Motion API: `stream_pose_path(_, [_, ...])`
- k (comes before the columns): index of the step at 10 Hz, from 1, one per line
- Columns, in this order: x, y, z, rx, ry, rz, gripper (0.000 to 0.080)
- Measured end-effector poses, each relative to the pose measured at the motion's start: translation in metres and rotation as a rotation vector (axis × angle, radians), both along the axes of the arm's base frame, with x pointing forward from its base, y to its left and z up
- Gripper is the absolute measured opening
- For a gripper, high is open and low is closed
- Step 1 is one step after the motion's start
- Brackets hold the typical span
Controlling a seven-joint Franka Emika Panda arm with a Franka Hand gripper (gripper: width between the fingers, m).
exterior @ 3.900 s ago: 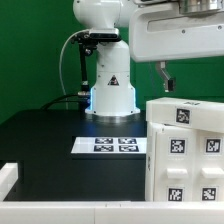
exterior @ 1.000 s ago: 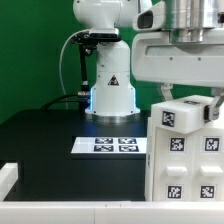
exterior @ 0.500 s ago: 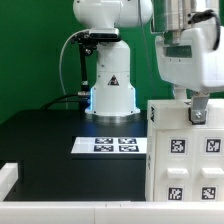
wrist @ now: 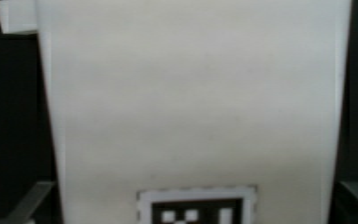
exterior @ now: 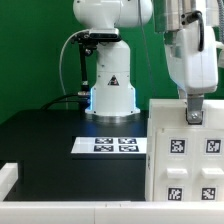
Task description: Assemble cabinet
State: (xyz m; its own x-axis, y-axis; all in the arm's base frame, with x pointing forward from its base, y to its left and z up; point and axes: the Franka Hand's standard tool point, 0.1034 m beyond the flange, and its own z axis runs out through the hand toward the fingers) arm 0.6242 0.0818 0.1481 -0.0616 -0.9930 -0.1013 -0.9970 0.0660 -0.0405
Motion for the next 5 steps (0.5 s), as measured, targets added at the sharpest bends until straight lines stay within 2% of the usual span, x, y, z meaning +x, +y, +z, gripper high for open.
stream_pose_path(1, [0.001,0.004,0.009,0.005,-0.012,0.025,0.0756])
stream_pose_path(2, [0.002,0.007,0.023,0.014,-0.018,0.043,0.0756])
stream_pose_path(3, [0.004,0.007,0.03,0.019,-0.021,0.047,0.079])
stream_pose_path(5, [0.003,0.008,0.023,0.015,-0.014,0.049,0.0798])
